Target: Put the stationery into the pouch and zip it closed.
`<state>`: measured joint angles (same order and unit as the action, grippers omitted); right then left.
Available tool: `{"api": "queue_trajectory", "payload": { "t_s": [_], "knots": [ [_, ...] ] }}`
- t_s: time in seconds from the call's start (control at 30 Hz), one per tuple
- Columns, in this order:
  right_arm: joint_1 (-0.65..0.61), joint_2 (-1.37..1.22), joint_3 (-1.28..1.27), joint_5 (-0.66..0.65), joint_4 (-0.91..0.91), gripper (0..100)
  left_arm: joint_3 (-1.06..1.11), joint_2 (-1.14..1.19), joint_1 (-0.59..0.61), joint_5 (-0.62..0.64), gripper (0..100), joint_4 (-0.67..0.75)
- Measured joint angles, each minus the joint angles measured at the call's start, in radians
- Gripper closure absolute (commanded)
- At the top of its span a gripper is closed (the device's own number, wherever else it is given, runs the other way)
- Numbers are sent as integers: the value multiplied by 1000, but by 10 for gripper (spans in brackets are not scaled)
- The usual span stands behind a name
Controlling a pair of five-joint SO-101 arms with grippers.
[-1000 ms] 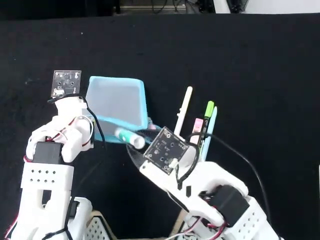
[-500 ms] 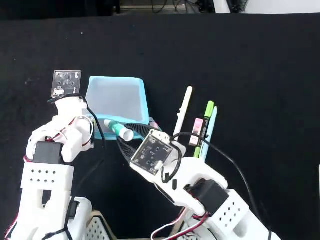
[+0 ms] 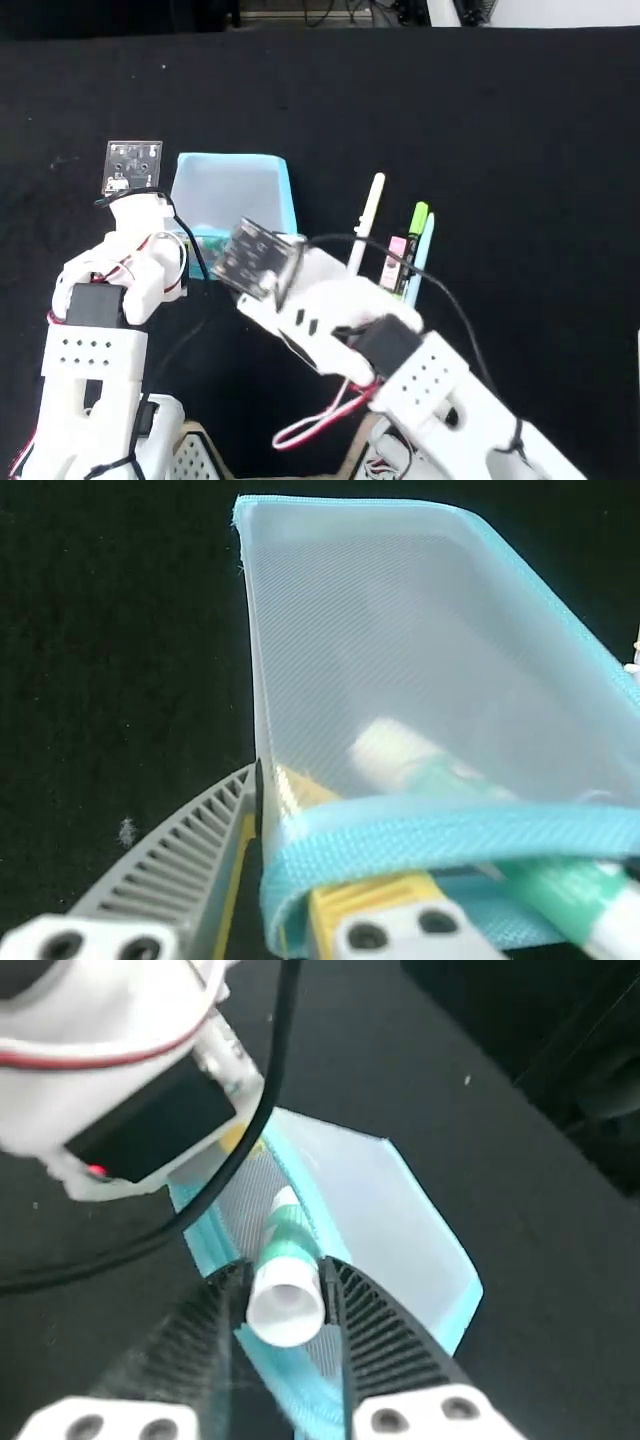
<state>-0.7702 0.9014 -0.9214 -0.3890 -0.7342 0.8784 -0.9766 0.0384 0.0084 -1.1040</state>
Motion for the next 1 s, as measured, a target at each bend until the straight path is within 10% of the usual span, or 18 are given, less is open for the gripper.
{"api": "queue_trajectory", "payload": {
  "t_s": [0.2,0.6,1.0],
  "knots": [
    [0,-32,121,-2,-175,798,0,0,0,0,967,0],
    [-17,92,336,-5,-388,822,0,0,5,0,967,2],
    [631,195,235,104,-554,822,0,0,6,0,967,2]
  ]
}}
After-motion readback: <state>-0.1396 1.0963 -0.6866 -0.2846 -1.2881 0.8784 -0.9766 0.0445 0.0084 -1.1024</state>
